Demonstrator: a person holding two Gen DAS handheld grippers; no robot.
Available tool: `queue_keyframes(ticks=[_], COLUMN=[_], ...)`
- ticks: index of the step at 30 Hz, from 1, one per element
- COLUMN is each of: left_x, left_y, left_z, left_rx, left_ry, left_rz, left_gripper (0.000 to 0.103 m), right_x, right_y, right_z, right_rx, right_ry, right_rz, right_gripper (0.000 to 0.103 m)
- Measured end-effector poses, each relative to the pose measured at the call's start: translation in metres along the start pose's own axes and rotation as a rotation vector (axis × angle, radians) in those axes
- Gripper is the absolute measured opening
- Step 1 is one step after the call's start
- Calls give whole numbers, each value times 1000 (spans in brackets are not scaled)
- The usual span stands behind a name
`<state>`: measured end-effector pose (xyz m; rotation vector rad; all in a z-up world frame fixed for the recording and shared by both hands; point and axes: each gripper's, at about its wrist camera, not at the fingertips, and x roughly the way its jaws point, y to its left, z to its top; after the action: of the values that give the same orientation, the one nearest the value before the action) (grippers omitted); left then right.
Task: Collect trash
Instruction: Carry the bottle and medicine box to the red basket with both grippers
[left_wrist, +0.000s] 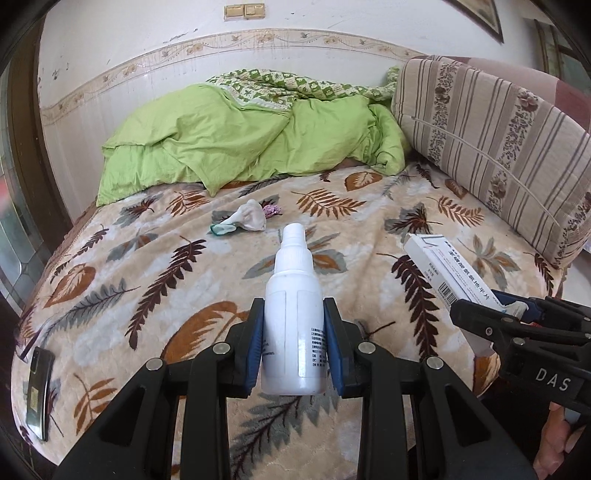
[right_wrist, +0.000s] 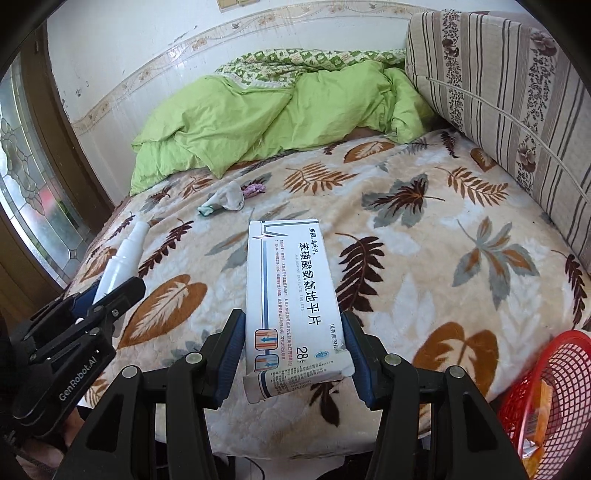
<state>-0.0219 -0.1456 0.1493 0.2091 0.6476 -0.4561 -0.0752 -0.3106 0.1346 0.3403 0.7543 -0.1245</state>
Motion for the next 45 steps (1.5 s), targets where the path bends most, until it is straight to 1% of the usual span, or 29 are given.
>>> queue_keyframes(ticks=[5,14,22,28,32,35,40,45], left_x=[-8,-18,-29,-38,-46,-54,-62,-59], left_y=[-3,-2,-15,-37,-64,-93,-157,-226], left_z=[1,1,4,10,18,24,32,34], left_rx=[12,11,35,62,96,131,192,246], left_ry=[-13,-20,-38,-53,-67,-76,-60,-2], left_rz=[17,37,26,-5,-61,-144,-326,-500], left_gripper=[29,29,29,29,29,29,29,29], right_x=[-14,-22,-36,-57,-81,-106,-159,-202], right_y=[0,-1,-15,-36,-62,-97,-173,-227], right_z=[1,-2,-8,-14,-18,-24,-36,-56], right_rx=[8,6,34,67,104,161,295,387], right_ry=[-29,-30,-43,-68,-98,-129,-196,-233], right_rz=[16,38,32,12,-23,-74,-195,-292], right_gripper=[56,56,56,56,56,56,56,56])
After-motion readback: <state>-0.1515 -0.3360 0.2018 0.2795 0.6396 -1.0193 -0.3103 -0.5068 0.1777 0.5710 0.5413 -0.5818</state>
